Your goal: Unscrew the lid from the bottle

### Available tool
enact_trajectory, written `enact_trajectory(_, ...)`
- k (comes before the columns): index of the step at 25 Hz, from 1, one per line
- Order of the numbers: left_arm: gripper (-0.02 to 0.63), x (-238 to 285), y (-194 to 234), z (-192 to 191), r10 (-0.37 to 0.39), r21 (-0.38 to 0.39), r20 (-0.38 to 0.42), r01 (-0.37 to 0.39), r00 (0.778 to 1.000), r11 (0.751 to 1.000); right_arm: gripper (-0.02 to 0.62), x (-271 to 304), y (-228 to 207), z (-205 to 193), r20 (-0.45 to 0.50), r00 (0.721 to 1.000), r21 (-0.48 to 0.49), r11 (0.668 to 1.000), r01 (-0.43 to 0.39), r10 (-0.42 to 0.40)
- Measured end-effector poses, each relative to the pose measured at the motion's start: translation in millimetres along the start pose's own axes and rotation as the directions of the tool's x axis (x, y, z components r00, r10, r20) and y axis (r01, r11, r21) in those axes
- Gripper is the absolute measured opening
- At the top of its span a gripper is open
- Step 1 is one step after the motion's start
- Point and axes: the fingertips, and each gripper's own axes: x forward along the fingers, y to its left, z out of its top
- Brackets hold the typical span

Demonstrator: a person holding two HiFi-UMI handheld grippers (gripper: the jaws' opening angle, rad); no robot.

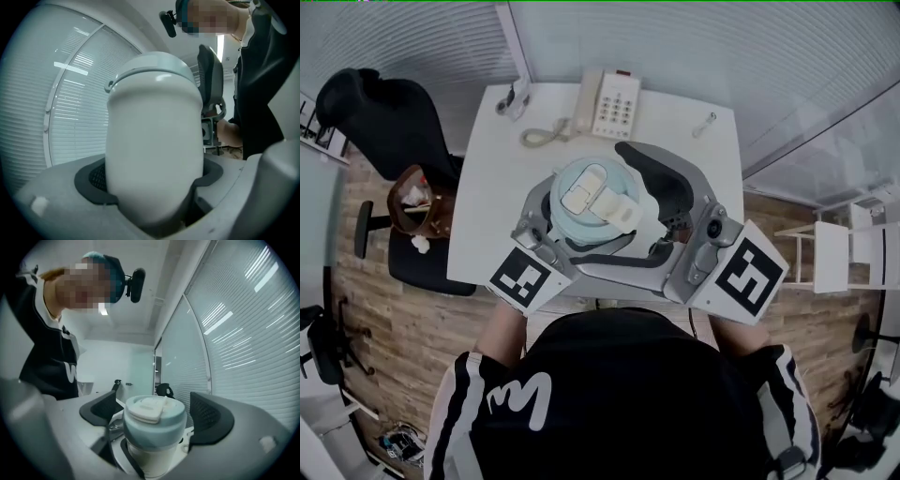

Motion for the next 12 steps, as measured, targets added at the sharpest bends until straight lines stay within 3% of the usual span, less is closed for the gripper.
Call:
enact_trajectory(5,0.468,1,13,1,0.145,-0.061,0.051,-0.142,0.988,0.988,0.471,12,-8,-15,-0.018,0.982,-0.040,0.981,0.188,-0.189)
enact_trajectory(9,0.466,1,21,-4,0.208,-0.072,0.029,-0.206,0.978,0.976,0.439,17,-17,-24,-0.046,0.969,-0.034,0.970,0.241,-0.243)
enact_trajectory(12,0.466,1,19,-8,0.184,-0.059,0.018,-0.182,0.983,0.981,0.439,17,-17,-28,-0.061,0.978,0.006,0.980,0.200,-0.199)
